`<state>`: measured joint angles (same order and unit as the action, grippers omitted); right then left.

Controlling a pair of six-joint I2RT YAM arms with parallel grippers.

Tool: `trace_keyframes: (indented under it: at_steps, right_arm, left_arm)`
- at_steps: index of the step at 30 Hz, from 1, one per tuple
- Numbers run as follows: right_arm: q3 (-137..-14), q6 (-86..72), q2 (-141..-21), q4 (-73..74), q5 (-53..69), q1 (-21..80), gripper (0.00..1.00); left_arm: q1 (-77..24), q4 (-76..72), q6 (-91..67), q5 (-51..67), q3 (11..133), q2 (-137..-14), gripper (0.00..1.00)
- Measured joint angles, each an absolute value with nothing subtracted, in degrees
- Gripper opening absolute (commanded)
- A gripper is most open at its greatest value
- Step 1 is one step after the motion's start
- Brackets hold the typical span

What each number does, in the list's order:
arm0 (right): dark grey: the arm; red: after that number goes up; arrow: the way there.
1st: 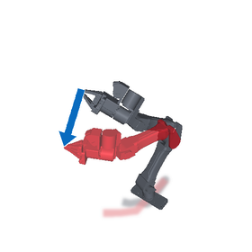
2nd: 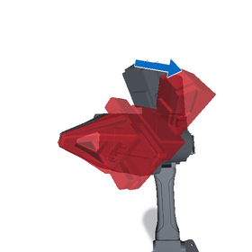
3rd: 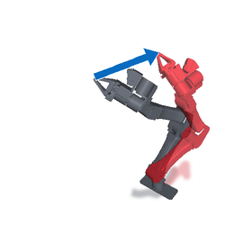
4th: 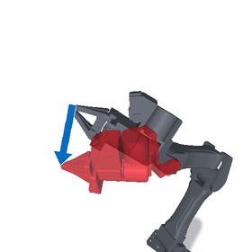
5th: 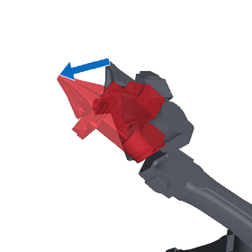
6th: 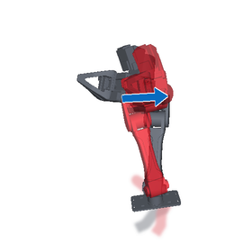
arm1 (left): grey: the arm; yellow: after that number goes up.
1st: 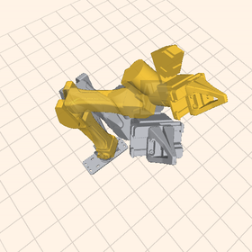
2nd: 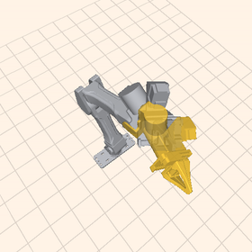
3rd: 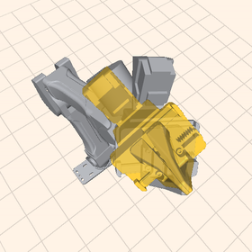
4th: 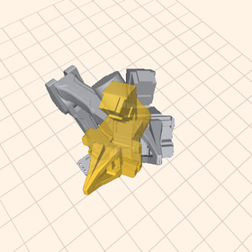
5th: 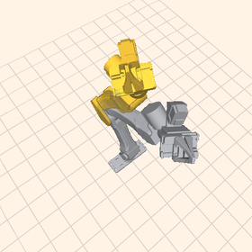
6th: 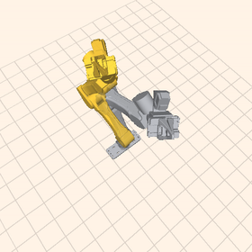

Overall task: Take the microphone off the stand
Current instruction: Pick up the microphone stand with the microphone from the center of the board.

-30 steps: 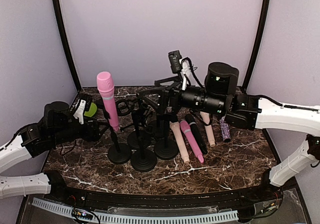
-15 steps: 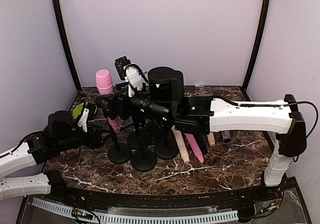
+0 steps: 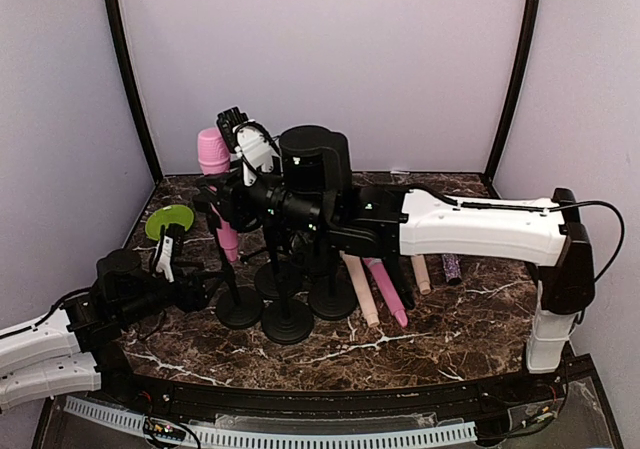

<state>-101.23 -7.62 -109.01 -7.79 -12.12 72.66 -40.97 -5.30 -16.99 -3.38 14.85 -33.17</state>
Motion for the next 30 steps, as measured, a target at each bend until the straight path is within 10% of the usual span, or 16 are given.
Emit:
trace_keyframes:
  at_steps: [18, 30]
  right_arm:
    - [-93.6, -18.72, -104.33, -14.68, 8.14, 61.08, 0.0]
    - [-93.3, -20.69, -104.33, -15.66, 10.39, 60.34, 0.0]
  left_arm:
    - [-40.97, -25.34, -13.19, 3.46, 9.54, -48.69, 0.74]
    - [-40.97, -36.67, -10.96, -0.27, 9.13, -62.37, 0.32]
